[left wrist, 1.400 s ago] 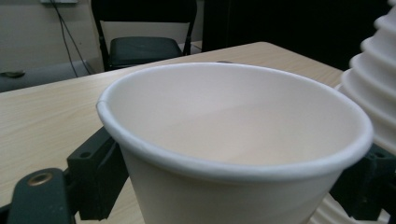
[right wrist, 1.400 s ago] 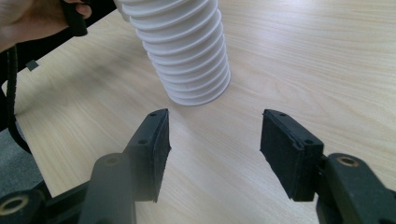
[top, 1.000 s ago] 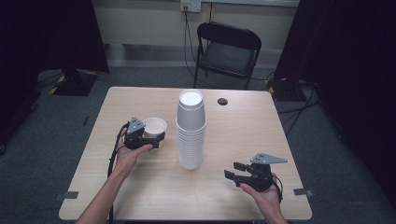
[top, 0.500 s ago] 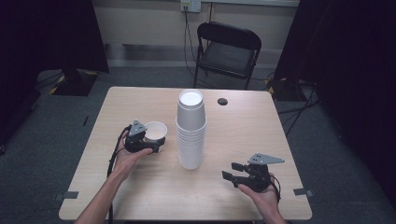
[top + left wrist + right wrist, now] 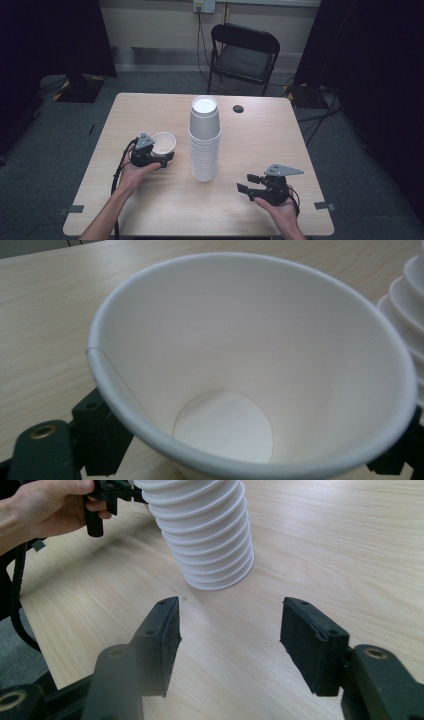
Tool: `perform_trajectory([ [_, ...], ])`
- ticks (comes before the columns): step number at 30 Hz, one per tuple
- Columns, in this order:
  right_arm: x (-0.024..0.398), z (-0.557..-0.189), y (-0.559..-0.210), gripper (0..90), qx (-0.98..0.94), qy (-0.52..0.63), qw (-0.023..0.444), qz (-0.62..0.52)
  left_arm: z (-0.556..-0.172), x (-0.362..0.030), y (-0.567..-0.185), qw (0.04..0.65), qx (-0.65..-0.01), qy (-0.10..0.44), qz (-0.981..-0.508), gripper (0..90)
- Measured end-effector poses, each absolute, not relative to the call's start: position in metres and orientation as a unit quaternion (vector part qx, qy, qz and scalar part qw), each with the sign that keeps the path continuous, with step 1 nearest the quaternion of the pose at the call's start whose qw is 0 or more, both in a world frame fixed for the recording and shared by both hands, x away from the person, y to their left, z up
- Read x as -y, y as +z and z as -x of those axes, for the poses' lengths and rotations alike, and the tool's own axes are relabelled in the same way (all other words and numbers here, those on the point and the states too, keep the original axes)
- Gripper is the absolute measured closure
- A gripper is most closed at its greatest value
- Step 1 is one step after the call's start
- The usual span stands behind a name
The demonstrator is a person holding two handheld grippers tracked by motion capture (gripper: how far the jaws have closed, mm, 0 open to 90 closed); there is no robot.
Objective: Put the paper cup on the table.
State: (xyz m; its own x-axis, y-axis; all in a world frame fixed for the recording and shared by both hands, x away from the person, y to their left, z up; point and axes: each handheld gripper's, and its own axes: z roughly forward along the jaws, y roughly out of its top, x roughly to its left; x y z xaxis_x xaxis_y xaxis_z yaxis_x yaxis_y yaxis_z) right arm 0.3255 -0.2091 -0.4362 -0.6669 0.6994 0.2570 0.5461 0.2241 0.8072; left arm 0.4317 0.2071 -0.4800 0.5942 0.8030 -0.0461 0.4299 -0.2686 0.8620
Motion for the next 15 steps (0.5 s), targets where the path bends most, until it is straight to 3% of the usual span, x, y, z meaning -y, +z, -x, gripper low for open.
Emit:
perform_trajectory([
  [15, 0.2097, -0.3250, -0.4370, 41.3, -0.778, 0.476, 0.078, -0.402, -0.4252, -0.2106, -0.4832, 0.436, -0.406, 0.192, -0.780, 15.3],
])
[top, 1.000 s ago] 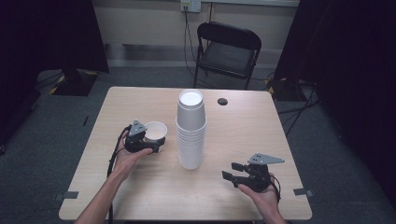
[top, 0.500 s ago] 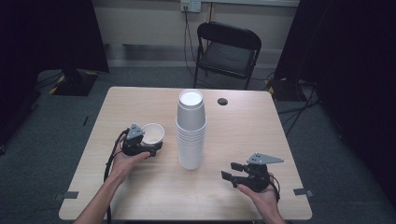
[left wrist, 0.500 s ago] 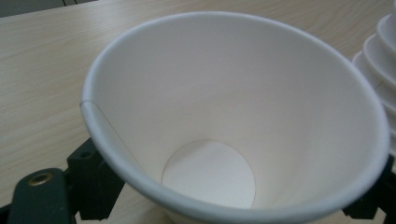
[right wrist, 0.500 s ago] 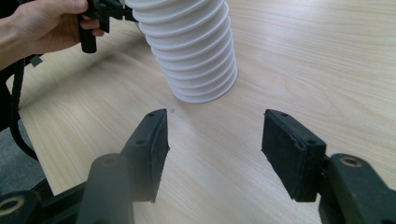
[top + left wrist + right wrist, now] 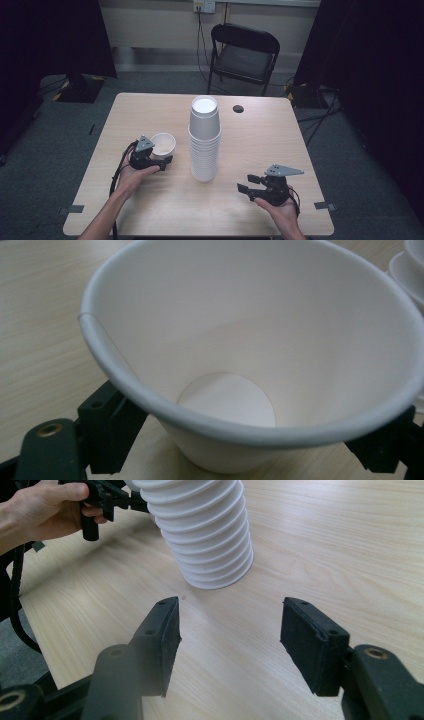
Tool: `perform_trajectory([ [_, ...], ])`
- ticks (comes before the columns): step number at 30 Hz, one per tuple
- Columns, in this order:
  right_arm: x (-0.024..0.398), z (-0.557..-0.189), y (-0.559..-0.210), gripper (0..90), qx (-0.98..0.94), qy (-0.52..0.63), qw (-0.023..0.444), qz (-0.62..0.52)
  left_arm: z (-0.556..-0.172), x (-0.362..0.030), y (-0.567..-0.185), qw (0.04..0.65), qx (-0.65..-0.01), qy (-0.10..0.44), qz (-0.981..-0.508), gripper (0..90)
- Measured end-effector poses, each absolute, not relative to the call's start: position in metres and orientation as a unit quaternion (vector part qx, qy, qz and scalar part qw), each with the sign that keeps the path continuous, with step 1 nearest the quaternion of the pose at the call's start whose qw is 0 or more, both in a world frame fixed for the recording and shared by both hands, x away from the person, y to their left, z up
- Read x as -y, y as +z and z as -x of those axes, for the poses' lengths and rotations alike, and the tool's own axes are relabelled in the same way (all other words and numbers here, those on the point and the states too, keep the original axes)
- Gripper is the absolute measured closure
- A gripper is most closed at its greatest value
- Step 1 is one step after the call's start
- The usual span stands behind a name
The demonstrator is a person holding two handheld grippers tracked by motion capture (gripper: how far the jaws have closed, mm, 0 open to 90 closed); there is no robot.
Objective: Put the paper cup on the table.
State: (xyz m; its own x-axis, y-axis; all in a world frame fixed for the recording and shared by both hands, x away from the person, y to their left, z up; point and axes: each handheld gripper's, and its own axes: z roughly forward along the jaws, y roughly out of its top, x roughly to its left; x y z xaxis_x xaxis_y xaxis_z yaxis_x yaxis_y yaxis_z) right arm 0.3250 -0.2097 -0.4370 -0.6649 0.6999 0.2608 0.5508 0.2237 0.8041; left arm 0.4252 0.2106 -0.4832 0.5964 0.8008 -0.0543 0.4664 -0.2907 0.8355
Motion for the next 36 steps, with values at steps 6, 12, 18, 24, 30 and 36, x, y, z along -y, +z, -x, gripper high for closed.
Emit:
perform_trajectory([
  [6, 0.211, -0.325, -0.436, 41.3, -0.775, 0.479, 0.080, -0.404, -0.419, -0.215, -0.485, 0.422, -0.422, 0.185, -0.781, 15.3],
  [12, 0.209, -0.324, -0.436, 41.2, -0.777, 0.478, 0.080, -0.401, -0.414, -0.221, -0.479, 0.421, -0.421, 0.199, -0.778, 15.5],
  [18, 0.211, -0.326, -0.437, 40.0, -0.775, 0.477, 0.085, -0.406, -0.404, -0.227, -0.470, 0.425, -0.423, 0.195, -0.776, 15.5],
  [24, 0.215, -0.327, -0.436, 38.1, -0.771, 0.477, 0.089, -0.413, -0.393, -0.237, -0.458, 0.422, -0.449, 0.196, -0.763, 15.6],
  [30, 0.218, -0.328, -0.437, 36.8, -0.771, 0.474, 0.092, -0.416, -0.375, -0.243, -0.444, 0.439, -0.442, 0.197, -0.757, 15.9],
  [36, 0.219, -0.329, -0.437, 34.9, -0.770, 0.469, 0.094, -0.422, -0.353, -0.239, -0.430, 0.448, -0.430, 0.196, -0.759, 16.0],
])
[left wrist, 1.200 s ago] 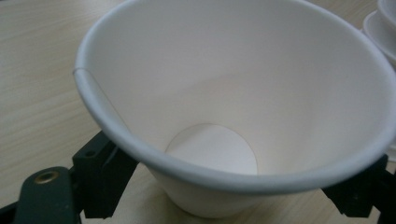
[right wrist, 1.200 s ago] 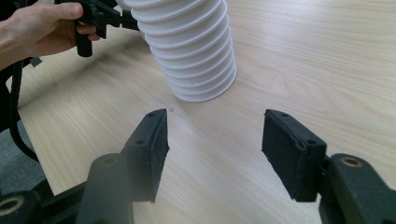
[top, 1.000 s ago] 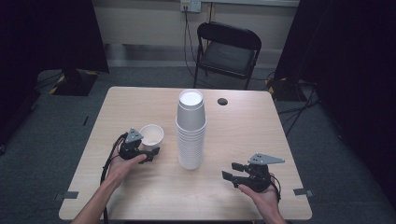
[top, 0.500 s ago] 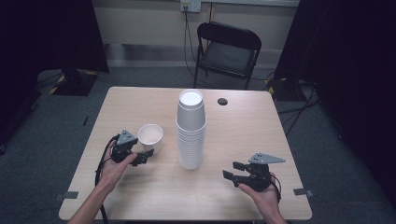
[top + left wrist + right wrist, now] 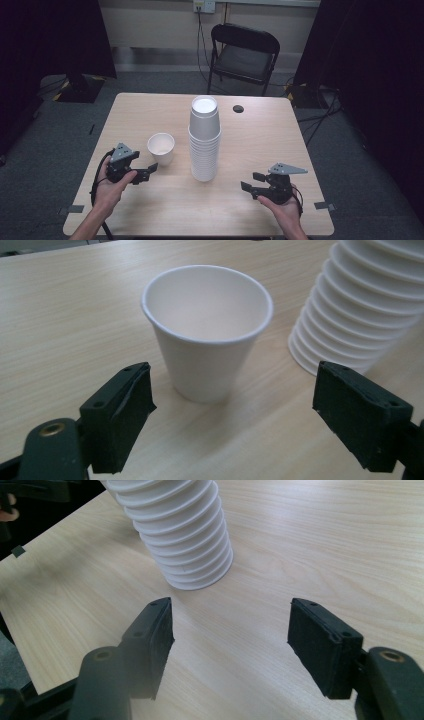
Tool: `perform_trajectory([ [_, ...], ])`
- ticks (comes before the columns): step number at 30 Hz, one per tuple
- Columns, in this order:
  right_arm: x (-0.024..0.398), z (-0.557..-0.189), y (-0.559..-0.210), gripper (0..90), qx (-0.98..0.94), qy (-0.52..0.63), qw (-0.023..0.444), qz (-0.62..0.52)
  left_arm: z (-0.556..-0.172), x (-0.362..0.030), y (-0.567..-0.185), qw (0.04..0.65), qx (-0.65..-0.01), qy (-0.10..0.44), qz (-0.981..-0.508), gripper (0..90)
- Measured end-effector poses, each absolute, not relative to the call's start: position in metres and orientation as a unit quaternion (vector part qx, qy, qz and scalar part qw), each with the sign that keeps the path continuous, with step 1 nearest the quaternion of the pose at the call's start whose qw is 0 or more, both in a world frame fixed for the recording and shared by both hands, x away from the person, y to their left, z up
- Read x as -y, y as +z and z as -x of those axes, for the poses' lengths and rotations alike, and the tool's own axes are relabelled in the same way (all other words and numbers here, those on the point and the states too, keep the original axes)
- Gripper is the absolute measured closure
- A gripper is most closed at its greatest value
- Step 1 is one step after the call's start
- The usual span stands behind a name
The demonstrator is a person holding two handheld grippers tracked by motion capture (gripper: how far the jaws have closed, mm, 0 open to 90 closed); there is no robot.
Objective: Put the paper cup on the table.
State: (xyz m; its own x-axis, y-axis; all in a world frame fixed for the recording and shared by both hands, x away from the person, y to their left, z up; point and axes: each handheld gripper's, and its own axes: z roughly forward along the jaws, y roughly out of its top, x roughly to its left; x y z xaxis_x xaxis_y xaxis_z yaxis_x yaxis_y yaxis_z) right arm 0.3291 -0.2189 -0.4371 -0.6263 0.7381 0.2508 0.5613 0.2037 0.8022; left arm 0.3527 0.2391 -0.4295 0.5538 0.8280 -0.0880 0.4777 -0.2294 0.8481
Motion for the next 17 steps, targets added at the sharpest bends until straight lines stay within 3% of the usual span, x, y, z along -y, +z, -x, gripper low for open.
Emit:
perform_trajectory([
  [17, 0.227, -0.333, -0.447, 31.4, -0.767, 0.453, 0.125, -0.437, -0.303, -0.249, -0.455, 0.425, -0.431, 0.175, -0.776, 15.7],
])
